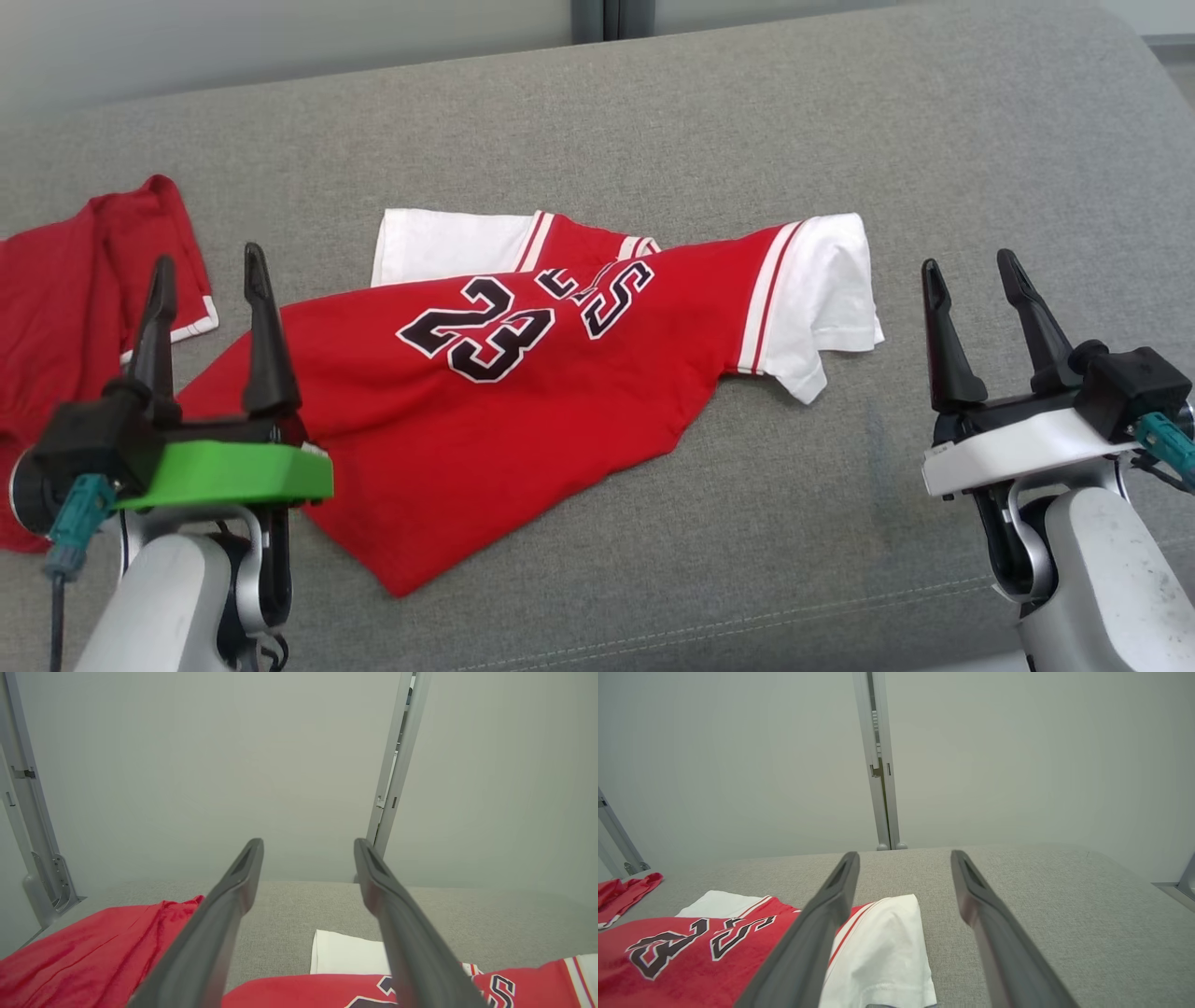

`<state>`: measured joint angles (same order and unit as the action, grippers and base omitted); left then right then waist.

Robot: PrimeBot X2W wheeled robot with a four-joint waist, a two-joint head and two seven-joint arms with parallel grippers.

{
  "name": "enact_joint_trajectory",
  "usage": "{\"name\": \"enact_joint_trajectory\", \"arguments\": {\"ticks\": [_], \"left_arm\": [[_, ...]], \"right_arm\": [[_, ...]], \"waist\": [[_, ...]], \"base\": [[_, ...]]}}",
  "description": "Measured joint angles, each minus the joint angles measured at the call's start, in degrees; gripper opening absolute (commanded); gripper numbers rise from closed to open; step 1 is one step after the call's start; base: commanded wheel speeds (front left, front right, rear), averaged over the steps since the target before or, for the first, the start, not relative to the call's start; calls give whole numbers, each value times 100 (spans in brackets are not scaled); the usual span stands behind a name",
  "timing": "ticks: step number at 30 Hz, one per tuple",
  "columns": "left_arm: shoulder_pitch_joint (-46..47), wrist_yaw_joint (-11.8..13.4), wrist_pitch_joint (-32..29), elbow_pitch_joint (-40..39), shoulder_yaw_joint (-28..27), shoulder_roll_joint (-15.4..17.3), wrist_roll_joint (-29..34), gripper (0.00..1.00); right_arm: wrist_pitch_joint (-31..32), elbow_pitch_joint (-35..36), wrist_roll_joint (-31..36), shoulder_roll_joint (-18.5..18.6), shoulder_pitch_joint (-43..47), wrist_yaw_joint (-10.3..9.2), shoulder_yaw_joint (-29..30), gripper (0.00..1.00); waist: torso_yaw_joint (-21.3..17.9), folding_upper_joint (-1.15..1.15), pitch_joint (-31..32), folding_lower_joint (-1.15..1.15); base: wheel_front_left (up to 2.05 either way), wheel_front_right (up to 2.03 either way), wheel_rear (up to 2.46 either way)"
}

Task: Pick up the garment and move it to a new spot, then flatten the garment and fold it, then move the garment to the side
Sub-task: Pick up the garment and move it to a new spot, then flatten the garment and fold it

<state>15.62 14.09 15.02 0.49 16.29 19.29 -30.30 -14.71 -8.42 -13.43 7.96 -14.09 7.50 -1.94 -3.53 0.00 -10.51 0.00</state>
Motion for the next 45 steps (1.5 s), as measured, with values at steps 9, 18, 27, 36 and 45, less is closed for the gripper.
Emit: {"name": "enact_joint_trajectory", "arguments": {"ticks": [9,18,27,36,45], "left_arm": [[-839,-12,0,35,22,18,337,100],[-1393,1,1,24,14,-58,363,100],[-1588,-98,1,182,-31,-157,275,100],[-1558,-146,1,358,-14,-176,285,100],[-1323,-624,-630,588,665,-187,327,100]], "right_arm": [[98,-119,25,-42,329,0,-9,100],[181,-141,93,-169,699,0,18,100],[332,-8,165,-237,943,0,91,100],[428,122,215,-271,1005,0,99,100],[509,181,222,-254,1034,0,62,100]], "waist": [[50,0,397,0],[52,0,851,0],[69,0,1162,0],[154,0,1185,0],[252,0,1142,0]], "base": [[0,0,0],[0,0,0],[0,0,0],[0,0,0],[0,0,0]]}}
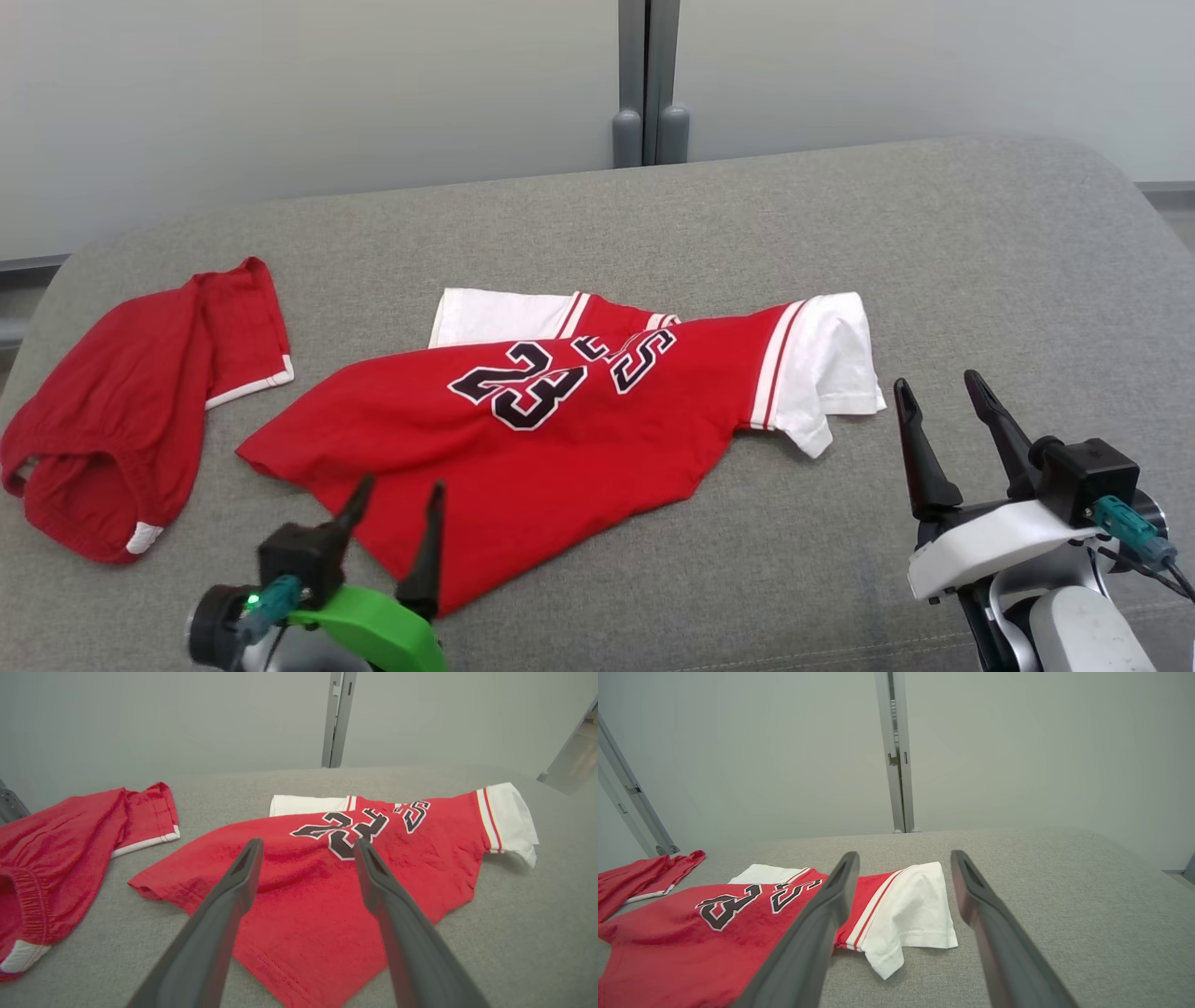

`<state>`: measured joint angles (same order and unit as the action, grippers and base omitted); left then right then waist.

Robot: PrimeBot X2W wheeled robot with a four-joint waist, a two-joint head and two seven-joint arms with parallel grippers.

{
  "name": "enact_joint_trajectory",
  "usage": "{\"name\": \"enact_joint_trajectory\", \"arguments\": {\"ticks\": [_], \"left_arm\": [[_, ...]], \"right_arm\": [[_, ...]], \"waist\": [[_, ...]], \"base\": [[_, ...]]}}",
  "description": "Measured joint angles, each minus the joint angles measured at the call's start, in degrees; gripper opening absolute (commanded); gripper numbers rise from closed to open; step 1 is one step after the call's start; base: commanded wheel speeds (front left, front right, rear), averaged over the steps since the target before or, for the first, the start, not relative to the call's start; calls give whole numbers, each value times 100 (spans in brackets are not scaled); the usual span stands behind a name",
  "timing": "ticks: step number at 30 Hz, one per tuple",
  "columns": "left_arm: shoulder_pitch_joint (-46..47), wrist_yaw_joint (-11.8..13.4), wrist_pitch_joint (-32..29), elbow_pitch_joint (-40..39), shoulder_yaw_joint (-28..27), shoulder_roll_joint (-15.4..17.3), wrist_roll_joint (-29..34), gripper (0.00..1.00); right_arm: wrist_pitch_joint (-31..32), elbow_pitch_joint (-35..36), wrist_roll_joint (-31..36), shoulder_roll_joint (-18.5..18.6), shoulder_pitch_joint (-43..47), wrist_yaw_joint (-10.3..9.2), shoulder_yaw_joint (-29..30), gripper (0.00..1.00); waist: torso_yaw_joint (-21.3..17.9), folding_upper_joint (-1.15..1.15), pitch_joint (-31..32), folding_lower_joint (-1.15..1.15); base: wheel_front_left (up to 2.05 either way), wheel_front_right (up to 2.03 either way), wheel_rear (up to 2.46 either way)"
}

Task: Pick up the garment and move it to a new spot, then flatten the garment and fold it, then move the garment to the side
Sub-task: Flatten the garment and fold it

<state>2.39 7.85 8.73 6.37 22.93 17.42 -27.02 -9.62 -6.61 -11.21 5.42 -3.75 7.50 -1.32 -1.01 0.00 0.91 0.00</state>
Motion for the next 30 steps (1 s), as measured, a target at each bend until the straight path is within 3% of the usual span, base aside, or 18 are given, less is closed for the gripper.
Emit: {"name": "enact_joint_trajectory", "arguments": {"ticks": [2,8,13,18,19,20,21,22,23,30], "left_arm": [[169,-356,-641,218,479,-45,-10,100],[566,-893,-1604,869,1104,-230,-116,100],[1060,-1139,-2136,1780,1341,-278,-141,100],[1389,-1207,-2346,2405,1471,-287,-58,100],[1460,-1217,-2327,2471,1467,-292,-57,96],[1531,-1224,-2326,2536,1474,-294,-52,73],[1606,-1238,-2298,2583,1489,-291,-16,42],[1668,-1240,-2241,2624,1490,-285,0,5],[1726,-1257,-2226,2665,1491,-275,0,0],[2090,-1478,-2385,2275,1867,33,67,0]], "right_arm": [[27,16,24,9,-2,0,-46,100],[26,26,13,22,-93,0,-189,100],[18,43,-33,75,-254,0,-328,100],[-38,31,-80,93,-304,0,-315,100],[-41,29,-80,93,-327,0,-312,100],[-57,30,-81,94,-351,0,-303,100],[-67,30,-85,96,-365,0,-290,100],[-82,27,-88,97,-366,0,-278,100],[-87,22,-88,98,-366,0,-264,100],[-110,22,-93,100,-389,0,-155,100]], "waist": [[23,0,-46,0],[8,0,-195,0],[-91,0,-403,1],[-212,0,-542,0],[-231,0,-574,0],[-245,0,-605,0],[-256,0,-637,0],[-264,0,-667,0],[-269,0,-694,0],[-187,0,-792,1]], "base": [[0,0,0],[0,0,0],[0,0,0],[0,0,0],[0,0,0],[0,0,0],[0,0,0],[0,0,0],[0,0,0],[0,0,0]]}}
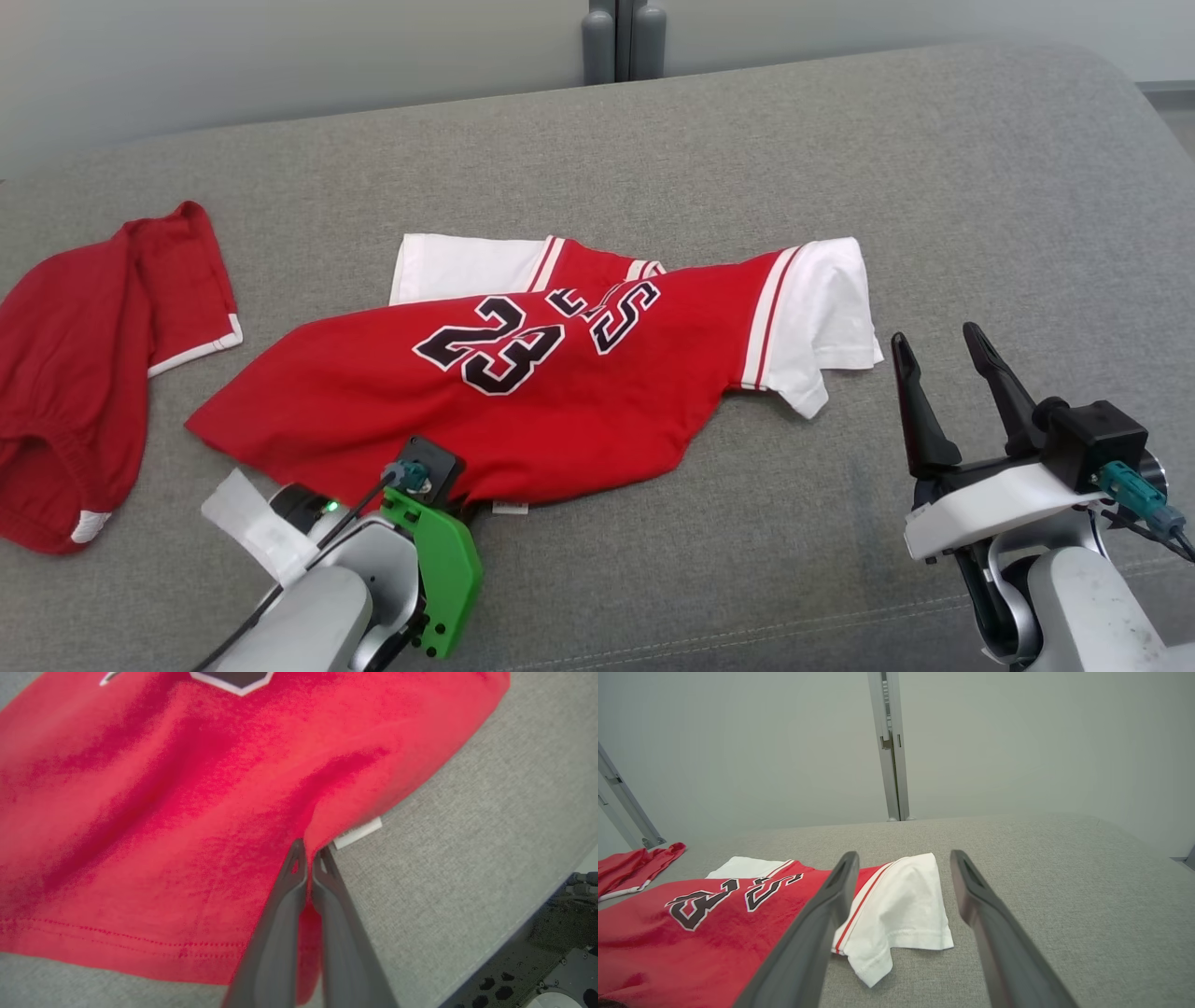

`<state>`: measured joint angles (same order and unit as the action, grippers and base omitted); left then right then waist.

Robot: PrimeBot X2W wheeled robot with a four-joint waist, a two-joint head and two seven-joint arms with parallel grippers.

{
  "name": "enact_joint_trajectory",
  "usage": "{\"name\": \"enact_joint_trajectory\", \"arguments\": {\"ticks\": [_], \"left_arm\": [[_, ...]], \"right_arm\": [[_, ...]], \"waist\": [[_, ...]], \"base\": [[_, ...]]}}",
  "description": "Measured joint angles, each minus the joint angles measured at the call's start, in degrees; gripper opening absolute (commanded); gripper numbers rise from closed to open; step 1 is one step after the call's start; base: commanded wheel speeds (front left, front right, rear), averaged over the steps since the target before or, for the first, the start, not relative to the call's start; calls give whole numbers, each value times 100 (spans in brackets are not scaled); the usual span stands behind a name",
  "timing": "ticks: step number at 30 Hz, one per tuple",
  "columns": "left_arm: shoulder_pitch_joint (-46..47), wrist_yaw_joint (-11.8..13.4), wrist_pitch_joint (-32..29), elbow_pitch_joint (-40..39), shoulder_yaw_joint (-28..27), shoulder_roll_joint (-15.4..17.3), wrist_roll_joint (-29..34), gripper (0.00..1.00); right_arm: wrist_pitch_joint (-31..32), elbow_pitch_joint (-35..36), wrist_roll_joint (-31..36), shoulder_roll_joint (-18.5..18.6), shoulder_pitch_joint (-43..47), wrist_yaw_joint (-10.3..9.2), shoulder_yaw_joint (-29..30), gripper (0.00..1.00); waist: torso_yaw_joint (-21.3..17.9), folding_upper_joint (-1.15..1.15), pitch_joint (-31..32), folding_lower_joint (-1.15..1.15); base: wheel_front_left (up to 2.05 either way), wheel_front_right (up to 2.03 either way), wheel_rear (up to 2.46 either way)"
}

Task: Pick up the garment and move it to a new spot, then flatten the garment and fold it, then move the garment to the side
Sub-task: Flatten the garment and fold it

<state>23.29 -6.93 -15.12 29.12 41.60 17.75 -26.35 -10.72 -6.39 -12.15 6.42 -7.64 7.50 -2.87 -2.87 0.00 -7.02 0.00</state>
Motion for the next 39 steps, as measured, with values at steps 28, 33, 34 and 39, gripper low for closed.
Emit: {"name": "enact_joint_trajectory", "arguments": {"ticks": [28,33,34,39], "left_arm": [[3281,-56,-2773,-2406,2366,2603,-3378,0],[3867,-57,-2461,-1621,2863,2566,-3303,0],[3968,-57,-2450,-1481,2945,2554,-3255,0],[4264,-57,-2106,-978,3151,2479,-2782,82]], "right_arm": [[-105,89,-168,29,-578,0,-145,100],[-193,-18,-240,48,-749,0,-223,100],[-210,-46,-243,49,-797,0,-248,100],[-285,-144,-311,62,-906,0,-320,100]], "waist": [[-256,0,-608,0],[-471,0,-852,0],[-517,0,-896,1],[-713,0,-1083,0]], "base": [[0,0,0],[0,0,0],[0,0,0],[0,0,0]]}}
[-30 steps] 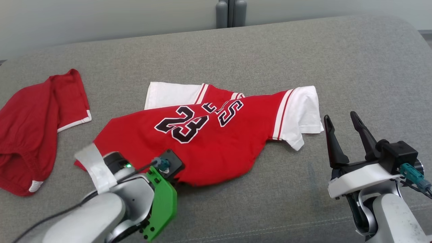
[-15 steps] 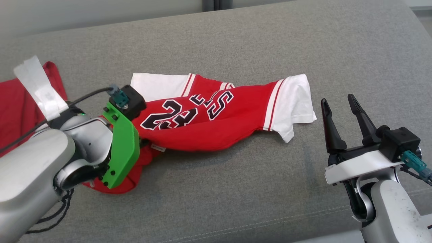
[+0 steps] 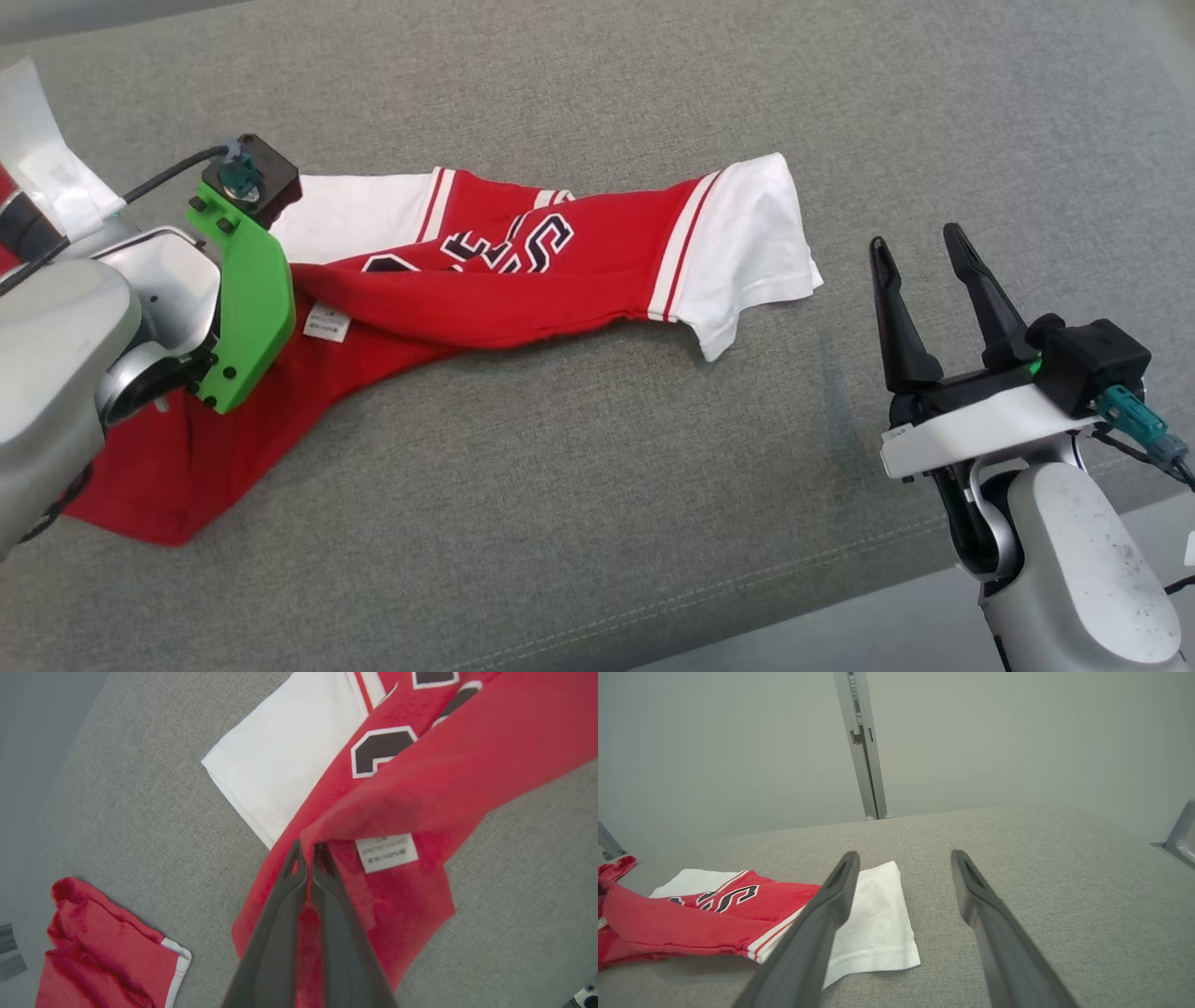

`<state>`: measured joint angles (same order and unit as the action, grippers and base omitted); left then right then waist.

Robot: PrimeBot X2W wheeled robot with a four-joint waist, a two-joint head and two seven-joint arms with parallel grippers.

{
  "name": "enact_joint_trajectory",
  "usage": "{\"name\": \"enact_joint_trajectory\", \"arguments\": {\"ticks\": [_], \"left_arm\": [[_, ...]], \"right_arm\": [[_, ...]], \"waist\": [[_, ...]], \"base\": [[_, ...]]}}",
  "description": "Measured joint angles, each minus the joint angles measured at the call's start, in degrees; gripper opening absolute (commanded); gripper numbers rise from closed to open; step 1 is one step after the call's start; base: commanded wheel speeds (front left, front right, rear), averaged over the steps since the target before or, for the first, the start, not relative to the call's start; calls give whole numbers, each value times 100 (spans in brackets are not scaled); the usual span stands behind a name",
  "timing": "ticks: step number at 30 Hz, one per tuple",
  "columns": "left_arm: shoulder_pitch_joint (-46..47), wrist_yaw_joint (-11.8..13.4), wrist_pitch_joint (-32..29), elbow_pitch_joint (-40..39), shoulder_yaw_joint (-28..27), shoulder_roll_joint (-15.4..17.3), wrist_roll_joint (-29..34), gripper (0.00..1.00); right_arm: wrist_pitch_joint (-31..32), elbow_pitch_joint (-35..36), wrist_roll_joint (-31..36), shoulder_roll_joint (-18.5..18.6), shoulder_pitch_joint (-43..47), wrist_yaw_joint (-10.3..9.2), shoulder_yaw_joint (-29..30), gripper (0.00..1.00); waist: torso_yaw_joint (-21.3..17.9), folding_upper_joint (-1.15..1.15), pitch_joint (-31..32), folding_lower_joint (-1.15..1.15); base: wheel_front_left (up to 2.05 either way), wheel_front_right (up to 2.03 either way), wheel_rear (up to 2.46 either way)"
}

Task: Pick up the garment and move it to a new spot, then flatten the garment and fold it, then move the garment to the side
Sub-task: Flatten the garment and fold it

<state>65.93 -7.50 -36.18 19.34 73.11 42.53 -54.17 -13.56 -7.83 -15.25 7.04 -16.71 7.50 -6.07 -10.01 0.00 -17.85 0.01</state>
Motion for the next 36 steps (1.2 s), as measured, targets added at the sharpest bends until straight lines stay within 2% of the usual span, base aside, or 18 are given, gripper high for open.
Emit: {"name": "enact_joint_trajectory", "arguments": {"ticks": [2,7,11,13,18,22,23,24,30,31,32,36], "left_arm": [[41,0,126,175,24,-8,145,100],[38,0,636,599,35,-45,498,100],[56,0,1395,1293,-13,-144,598,100],[53,124,1895,1582,-221,-278,547,100],[-264,717,3172,1829,-860,-597,104,100],[-645,1229,4106,1652,-1363,-664,-151,100],[-745,1381,4350,1558,-1507,-672,-260,100],[-985,1685,4777,1336,-1826,-672,-443,100],[-1894,2366,5098,174,-2867,-635,-641,100],[-2081,2473,5099,-101,-3174,-662,-558,100],[-2518,2695,5122,-590,-3785,-748,-224,100],[-3628,2913,5122,-1361,-4673,-1110,449,100]], "right_arm": [[-20,-22,-37,-2,-24,0,-16,100],[-69,-62,-81,-7,-73,0,-18,100],[-92,-84,-87,-2,-85,0,51,100],[-102,-88,-87,-1,-86,0,89,100],[-118,-84,-75,5,-48,0,245,100],[-123,-52,-31,19,6,0,298,100],[-123,-40,-23,27,9,0,309,100],[-114,-20,-3,51,32,0,324,100],[-62,44,81,82,123,0,382,100],[-44,51,85,82,124,0,393,100],[-21,62,105,83,136,0,382,100],[12,62,137,64,183,0,350,100]], "waist": [[-55,0,-56,0],[-112,0,-164,0],[-41,0,-168,0],[13,0,-151,0],[161,0,-42,0],[296,0,67,-1],[329,0,94,-1],[395,0,153,-1],[607,0,320,-1],[641,0,344,-1],[696,0,405,-1],[767,0,534,-1]], "base": [[0,0,0],[0,0,0],[0,0,0],[0,0,0],[0,0,0],[0,0,0],[0,0,0],[0,0,0],[0,0,0],[0,0,0],[0,0,0],[0,0,0]]}}
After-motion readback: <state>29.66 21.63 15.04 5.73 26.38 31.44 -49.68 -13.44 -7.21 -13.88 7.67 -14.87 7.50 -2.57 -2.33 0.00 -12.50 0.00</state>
